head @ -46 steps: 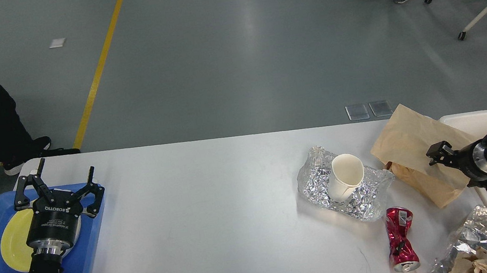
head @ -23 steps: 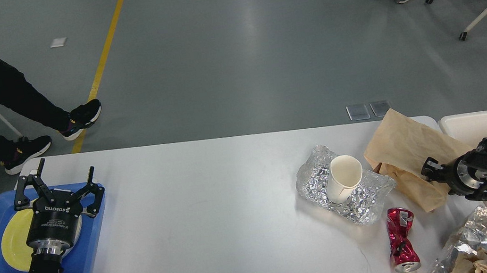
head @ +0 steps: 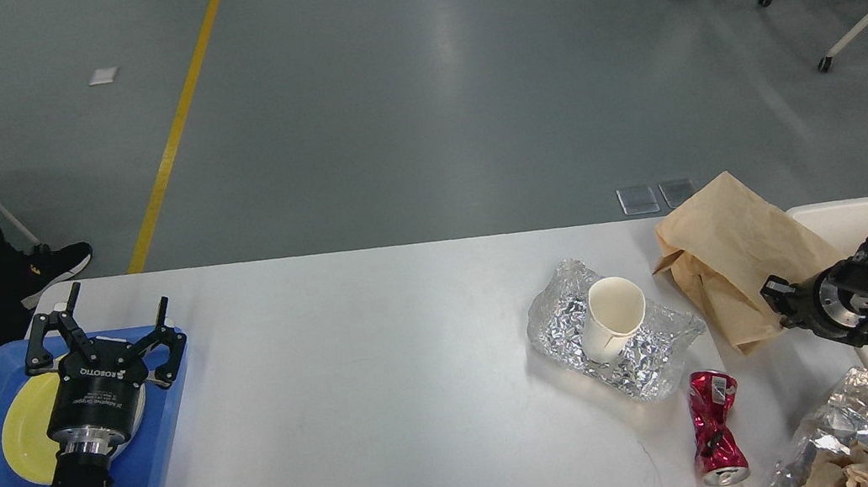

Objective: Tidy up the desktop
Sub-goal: 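Carry the folded paper bag into the white bin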

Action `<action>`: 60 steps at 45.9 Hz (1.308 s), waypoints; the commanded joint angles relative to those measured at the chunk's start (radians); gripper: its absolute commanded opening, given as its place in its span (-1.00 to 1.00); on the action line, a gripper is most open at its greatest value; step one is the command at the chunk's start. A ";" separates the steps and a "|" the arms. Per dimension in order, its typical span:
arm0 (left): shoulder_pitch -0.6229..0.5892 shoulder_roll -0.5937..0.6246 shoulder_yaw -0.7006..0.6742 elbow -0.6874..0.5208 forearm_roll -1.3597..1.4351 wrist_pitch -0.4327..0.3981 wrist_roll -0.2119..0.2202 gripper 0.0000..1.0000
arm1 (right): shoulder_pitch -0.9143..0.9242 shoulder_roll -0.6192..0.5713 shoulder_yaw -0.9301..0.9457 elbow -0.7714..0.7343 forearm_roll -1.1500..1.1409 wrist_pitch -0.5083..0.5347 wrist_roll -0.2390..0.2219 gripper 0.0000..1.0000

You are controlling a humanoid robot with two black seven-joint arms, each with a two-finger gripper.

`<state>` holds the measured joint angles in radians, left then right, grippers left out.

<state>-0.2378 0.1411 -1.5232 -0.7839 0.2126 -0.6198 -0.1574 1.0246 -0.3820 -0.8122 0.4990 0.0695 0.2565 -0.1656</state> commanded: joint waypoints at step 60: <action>0.000 0.000 0.001 0.000 -0.001 0.000 -0.001 0.93 | 1.206 -0.109 -0.749 0.714 0.000 0.385 -0.041 -1.00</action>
<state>-0.2377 0.1411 -1.5224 -0.7841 0.2128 -0.6198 -0.1575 2.1916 -0.5172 -1.5013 1.2037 0.0661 0.6398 -0.2068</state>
